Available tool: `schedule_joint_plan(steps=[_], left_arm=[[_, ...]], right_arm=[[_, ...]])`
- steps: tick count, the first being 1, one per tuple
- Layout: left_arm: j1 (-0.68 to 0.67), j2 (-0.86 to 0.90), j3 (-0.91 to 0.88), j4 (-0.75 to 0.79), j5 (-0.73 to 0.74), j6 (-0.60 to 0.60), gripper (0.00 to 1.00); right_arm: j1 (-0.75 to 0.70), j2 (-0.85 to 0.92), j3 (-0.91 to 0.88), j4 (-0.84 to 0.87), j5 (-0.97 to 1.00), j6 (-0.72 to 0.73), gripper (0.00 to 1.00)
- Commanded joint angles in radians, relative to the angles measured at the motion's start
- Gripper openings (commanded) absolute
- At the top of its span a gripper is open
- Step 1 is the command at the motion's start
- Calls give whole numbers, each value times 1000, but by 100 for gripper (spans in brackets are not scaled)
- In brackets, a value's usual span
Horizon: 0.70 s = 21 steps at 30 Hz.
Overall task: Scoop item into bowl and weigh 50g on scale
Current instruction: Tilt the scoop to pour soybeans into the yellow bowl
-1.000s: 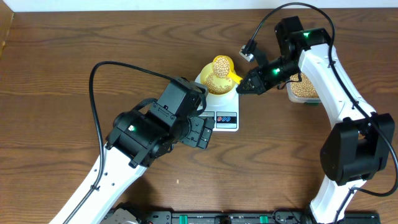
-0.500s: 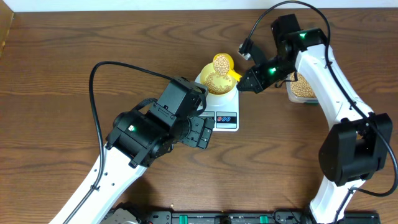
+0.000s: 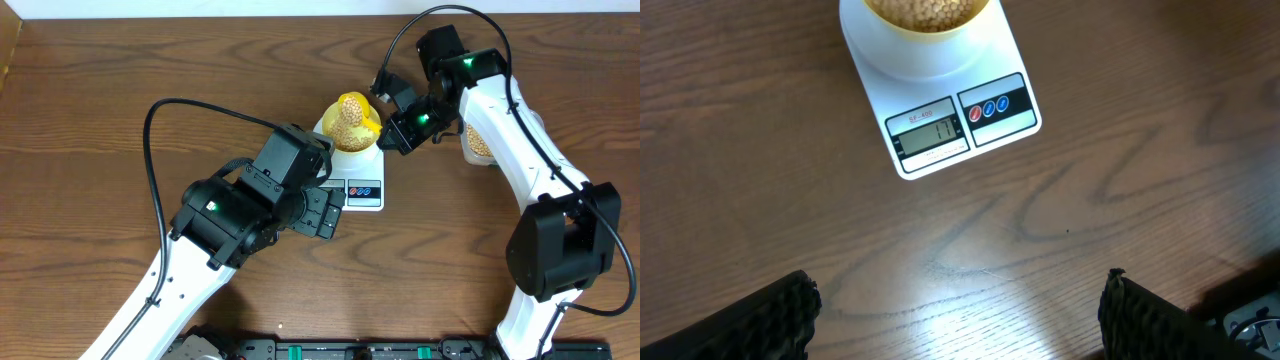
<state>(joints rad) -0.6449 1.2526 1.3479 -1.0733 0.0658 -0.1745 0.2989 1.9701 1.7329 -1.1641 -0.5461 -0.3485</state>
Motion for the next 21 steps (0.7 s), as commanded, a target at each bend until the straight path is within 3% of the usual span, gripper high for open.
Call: schedule_joint_plan(steps=[1, 21], left_arm=[[4, -13, 32, -3, 1, 21, 92], [4, -13, 32, -3, 1, 21, 92]], right_arm=[[9, 4, 21, 2, 25, 12, 1], [34, 4, 21, 28, 216, 12, 1]])
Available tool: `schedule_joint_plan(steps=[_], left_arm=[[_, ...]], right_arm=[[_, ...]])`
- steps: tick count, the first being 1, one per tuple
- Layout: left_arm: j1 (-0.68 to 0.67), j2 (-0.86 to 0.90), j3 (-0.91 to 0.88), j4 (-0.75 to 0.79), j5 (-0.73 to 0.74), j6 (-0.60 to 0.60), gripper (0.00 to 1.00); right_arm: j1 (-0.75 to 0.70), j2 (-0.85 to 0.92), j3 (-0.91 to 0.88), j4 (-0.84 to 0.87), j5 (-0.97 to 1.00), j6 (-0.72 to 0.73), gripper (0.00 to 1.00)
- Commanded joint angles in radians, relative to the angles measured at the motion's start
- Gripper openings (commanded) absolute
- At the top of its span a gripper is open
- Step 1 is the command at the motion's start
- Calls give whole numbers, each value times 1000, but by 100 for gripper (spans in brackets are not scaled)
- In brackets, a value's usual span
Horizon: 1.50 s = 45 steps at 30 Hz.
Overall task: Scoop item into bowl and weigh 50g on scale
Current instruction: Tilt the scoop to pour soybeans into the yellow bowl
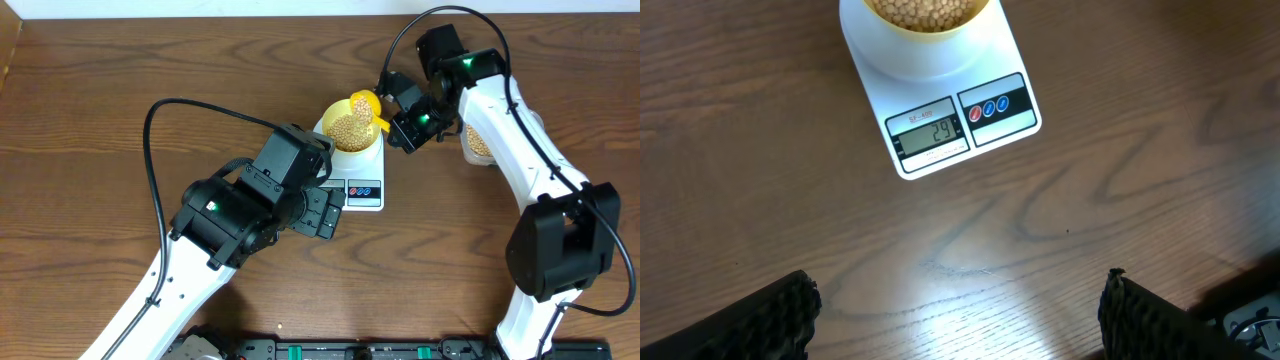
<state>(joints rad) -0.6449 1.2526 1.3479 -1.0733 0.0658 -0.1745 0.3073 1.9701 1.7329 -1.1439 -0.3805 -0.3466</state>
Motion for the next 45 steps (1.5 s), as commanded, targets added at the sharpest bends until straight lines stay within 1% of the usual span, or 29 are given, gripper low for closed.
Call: schedule_joint_plan(steps=[1, 11, 21, 31, 45], left_arm=[[4, -13, 32, -3, 1, 21, 92], [4, -13, 32, -3, 1, 21, 92], [4, -13, 32, -3, 1, 21, 92], [4, -13, 32, -3, 1, 21, 92], [4, -13, 32, -3, 1, 21, 92]], right_arm=[[31, 4, 21, 10, 61, 10, 1], [99, 4, 22, 16, 193, 10, 1], [129, 4, 34, 29, 300, 23, 1], [142, 3, 63, 30, 312, 21, 1], [190, -6, 66, 19, 466, 16, 1]])
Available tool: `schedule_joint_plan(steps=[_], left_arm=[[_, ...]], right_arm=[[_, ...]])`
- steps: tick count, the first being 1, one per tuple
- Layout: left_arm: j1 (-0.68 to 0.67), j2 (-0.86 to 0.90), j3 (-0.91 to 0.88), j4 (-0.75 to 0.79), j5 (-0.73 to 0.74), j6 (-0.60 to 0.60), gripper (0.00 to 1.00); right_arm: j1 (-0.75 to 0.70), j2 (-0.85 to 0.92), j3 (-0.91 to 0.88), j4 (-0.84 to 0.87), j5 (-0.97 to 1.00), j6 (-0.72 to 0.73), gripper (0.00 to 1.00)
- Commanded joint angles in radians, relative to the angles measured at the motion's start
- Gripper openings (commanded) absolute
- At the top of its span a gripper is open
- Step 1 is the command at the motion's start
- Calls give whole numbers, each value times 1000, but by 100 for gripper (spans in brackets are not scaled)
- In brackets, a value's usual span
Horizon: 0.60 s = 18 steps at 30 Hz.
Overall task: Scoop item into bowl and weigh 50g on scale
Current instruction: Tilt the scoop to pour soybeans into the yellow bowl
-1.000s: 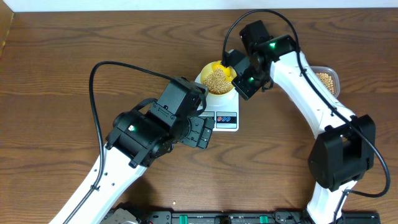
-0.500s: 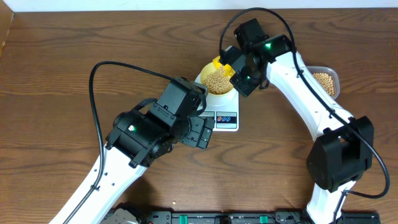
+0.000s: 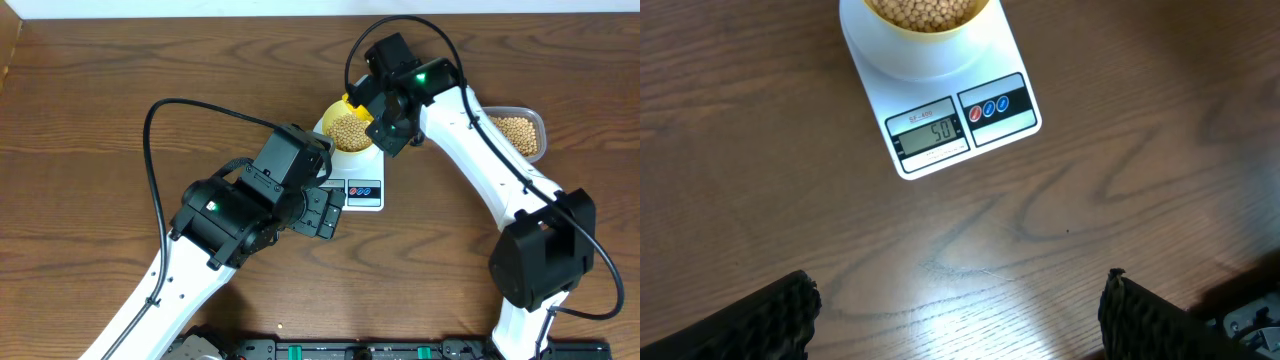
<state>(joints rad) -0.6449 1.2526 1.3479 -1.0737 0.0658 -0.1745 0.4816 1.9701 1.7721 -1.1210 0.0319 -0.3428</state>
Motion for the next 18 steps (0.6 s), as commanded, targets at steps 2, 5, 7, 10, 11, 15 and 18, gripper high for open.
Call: schedule_joint_plan(steps=[2, 5, 7, 10, 11, 15, 18], left_arm=[[4, -13, 32, -3, 1, 21, 92], [4, -13, 32, -3, 1, 21, 92], [4, -13, 32, -3, 1, 21, 92], [4, -13, 32, -3, 1, 21, 92], [4, -13, 32, -3, 1, 21, 92], [4, -13, 32, -3, 1, 21, 92], [4, -13, 32, -3, 1, 21, 92]], right_arm=[[22, -10, 27, -6, 69, 13, 1], [30, -18, 27, -11, 96, 13, 1], [32, -20, 27, -15, 109, 13, 1], [32, -20, 27, -16, 108, 14, 1], [32, -20, 27, -17, 108, 14, 1], [32, -26, 27, -18, 105, 18, 1], [29, -42, 27, -17, 56, 18, 1]])
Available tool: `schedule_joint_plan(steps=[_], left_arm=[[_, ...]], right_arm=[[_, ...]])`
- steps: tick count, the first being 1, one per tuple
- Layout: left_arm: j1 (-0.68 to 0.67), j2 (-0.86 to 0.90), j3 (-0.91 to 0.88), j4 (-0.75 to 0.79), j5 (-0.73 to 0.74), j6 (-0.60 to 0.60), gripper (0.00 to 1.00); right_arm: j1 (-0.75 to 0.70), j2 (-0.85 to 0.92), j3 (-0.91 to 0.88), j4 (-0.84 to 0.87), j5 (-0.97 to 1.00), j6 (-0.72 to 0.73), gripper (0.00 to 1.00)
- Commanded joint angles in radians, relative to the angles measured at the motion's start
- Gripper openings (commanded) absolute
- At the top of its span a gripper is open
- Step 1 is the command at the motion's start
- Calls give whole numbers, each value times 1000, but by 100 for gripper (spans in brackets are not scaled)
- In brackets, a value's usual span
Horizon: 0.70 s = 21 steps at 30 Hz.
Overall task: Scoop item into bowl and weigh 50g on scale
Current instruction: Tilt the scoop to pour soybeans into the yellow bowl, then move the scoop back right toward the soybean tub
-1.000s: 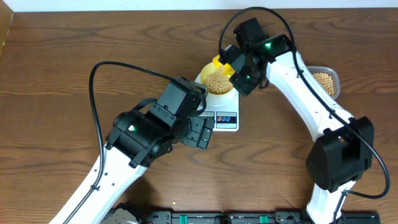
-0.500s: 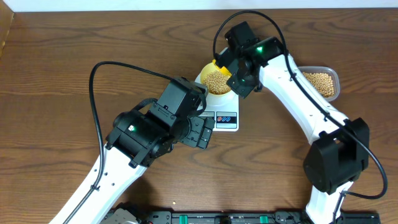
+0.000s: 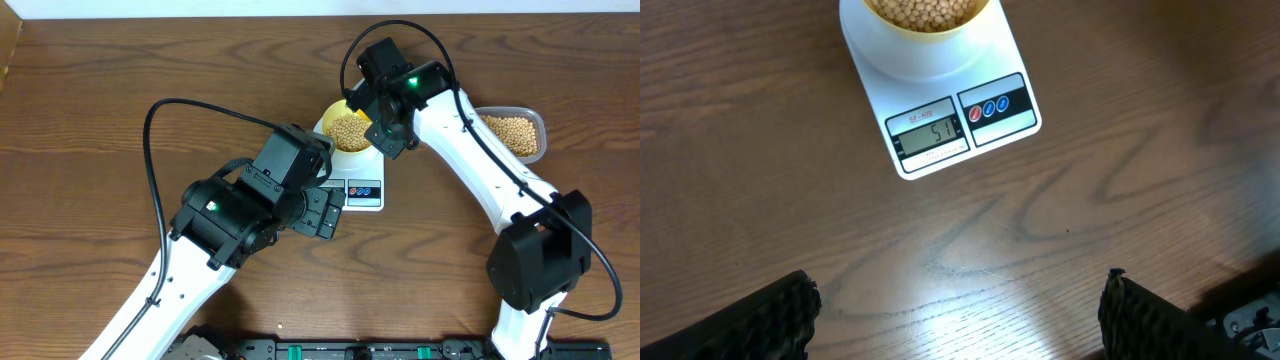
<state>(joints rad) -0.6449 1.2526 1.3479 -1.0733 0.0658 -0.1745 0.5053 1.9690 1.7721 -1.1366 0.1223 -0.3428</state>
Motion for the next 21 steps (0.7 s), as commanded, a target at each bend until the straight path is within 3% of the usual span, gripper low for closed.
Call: schedule_joint_plan(steps=[1, 21], left_arm=[[4, -13, 32, -3, 1, 21, 92], [4, -13, 32, -3, 1, 21, 92]], right_arm=[[3, -48, 27, -2, -55, 17, 1], [-199, -240, 28, -71, -221, 55, 1]])
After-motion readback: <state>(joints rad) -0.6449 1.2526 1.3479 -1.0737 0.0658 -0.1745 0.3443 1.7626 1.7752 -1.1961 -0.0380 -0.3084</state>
